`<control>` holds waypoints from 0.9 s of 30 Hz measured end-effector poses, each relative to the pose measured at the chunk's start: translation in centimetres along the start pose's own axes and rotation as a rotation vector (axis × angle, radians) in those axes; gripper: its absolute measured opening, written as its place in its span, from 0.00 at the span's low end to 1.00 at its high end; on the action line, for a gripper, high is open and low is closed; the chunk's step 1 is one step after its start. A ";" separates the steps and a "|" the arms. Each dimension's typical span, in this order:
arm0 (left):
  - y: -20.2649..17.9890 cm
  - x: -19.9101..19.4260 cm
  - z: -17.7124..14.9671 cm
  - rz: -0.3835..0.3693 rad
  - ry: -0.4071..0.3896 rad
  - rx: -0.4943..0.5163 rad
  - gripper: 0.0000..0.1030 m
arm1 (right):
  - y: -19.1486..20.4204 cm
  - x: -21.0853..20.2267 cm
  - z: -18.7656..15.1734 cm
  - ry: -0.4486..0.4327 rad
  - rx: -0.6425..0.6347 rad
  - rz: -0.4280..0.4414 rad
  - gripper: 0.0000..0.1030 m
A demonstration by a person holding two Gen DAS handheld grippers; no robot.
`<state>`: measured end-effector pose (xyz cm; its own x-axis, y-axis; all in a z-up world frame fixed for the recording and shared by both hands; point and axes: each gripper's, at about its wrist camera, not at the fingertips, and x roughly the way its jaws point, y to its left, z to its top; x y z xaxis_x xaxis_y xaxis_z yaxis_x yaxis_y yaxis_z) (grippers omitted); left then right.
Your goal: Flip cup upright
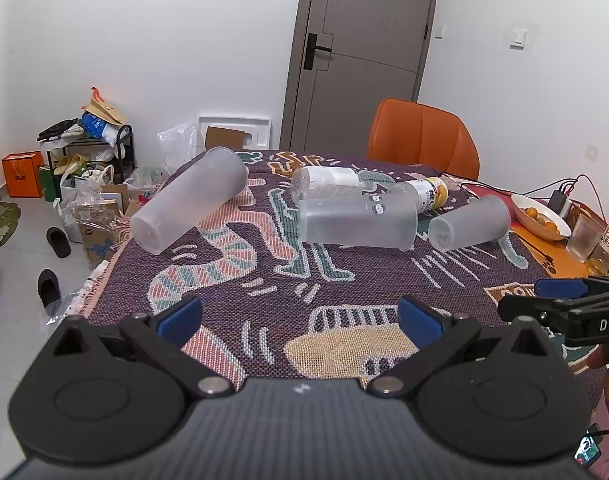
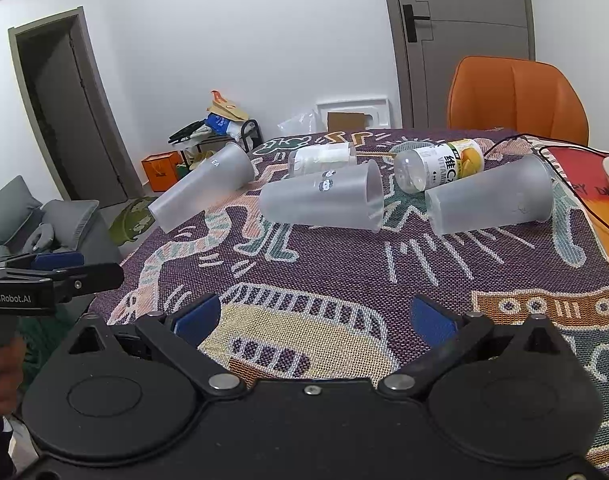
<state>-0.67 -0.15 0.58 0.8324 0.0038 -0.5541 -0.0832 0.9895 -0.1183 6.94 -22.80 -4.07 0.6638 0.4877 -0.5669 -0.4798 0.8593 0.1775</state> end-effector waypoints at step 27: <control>0.7 0.4 -0.1 0.015 0.002 -0.012 1.00 | 0.3 0.5 0.2 -0.003 -0.007 0.016 1.00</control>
<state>-0.46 0.51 0.19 0.8299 0.0178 -0.5576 -0.1020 0.9875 -0.1203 7.27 -22.25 -4.18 0.6578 0.5023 -0.5613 -0.4943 0.8501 0.1815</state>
